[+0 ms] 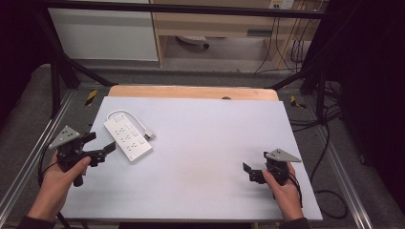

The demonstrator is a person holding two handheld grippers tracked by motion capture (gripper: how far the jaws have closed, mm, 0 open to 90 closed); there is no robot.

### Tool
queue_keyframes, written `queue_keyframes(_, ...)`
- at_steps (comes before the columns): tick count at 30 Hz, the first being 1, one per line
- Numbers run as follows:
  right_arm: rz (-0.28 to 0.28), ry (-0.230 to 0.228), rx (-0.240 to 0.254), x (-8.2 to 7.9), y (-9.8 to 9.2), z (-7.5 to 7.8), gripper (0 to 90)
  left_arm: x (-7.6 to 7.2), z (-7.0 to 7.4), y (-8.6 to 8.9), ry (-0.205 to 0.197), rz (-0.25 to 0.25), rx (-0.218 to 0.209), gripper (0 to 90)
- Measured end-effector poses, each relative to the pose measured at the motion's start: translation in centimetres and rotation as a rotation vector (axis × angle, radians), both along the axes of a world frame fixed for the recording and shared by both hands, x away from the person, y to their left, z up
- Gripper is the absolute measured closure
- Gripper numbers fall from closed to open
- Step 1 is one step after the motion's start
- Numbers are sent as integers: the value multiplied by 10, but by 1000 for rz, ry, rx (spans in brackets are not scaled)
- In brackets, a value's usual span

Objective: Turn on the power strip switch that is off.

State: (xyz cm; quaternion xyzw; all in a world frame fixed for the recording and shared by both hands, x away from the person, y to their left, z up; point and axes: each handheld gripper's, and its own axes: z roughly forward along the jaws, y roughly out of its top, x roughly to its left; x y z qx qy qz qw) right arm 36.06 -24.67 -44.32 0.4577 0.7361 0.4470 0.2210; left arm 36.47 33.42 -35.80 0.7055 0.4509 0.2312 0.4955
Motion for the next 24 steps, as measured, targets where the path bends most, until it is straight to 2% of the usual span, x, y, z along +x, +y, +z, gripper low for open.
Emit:
queue_keyframes(11,17,-6,-4,0,3,1,29,20,15,-13,-8,-17,36,87)
queue_keyframes(17,18,-6,0,1,3,1,29,32,18,-19,-7,-22,55,86)
queue_keyframes(24,23,-7,2,1,3,2,29,43,23,-21,-17,-4,49,90)
